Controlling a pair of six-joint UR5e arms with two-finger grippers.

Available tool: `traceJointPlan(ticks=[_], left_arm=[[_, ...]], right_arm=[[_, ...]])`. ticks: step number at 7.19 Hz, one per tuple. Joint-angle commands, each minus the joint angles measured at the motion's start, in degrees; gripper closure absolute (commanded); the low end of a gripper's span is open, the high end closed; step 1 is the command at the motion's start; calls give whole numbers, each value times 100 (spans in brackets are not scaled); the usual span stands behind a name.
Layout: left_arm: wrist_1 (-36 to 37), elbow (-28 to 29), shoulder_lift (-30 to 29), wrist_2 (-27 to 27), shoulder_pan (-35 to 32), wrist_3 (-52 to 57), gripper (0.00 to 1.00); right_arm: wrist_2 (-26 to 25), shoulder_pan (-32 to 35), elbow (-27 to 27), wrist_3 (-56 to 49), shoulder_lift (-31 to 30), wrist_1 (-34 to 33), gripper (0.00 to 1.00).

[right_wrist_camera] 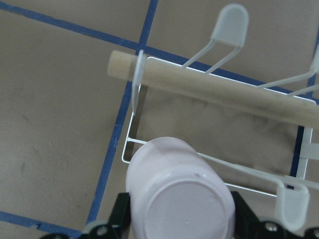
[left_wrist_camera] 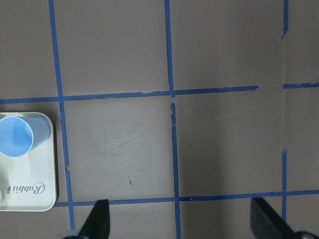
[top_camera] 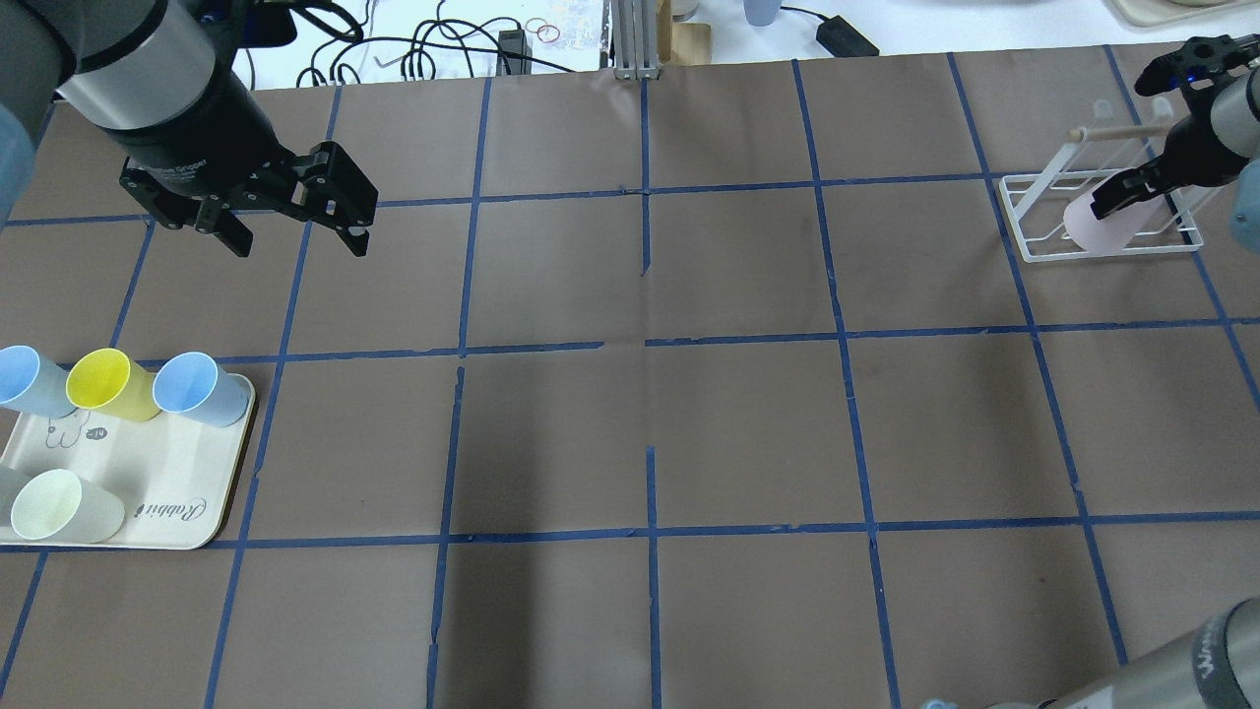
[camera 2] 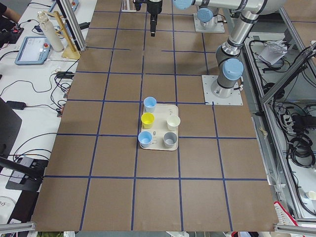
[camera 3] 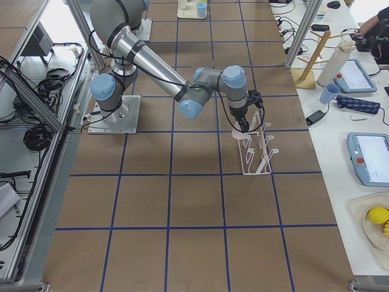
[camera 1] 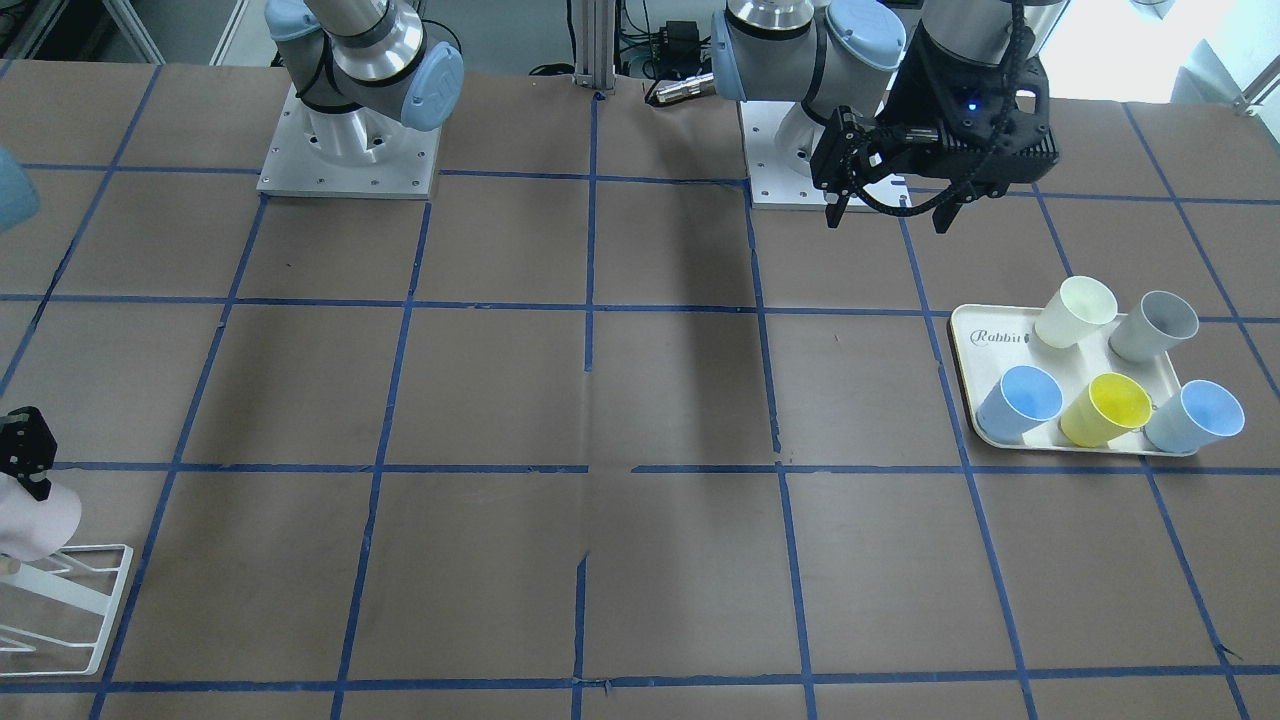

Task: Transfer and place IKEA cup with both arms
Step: 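Lift the pink cup up out of the wire rack with the right gripper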

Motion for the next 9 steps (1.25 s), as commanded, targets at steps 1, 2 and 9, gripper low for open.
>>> traceJointPlan(ticks=[1,2,9], left_arm=[[0,0,9,0,7,0,0],[0,0,0,0,7,0,0],[-314,114,122,-944,322,70,0]], right_arm=[[-58,6,-347,-17,-109,393,93],[-84,6,-497,-17,-266,683,93],[-251,801,-551,1133,-1647,2722,100]])
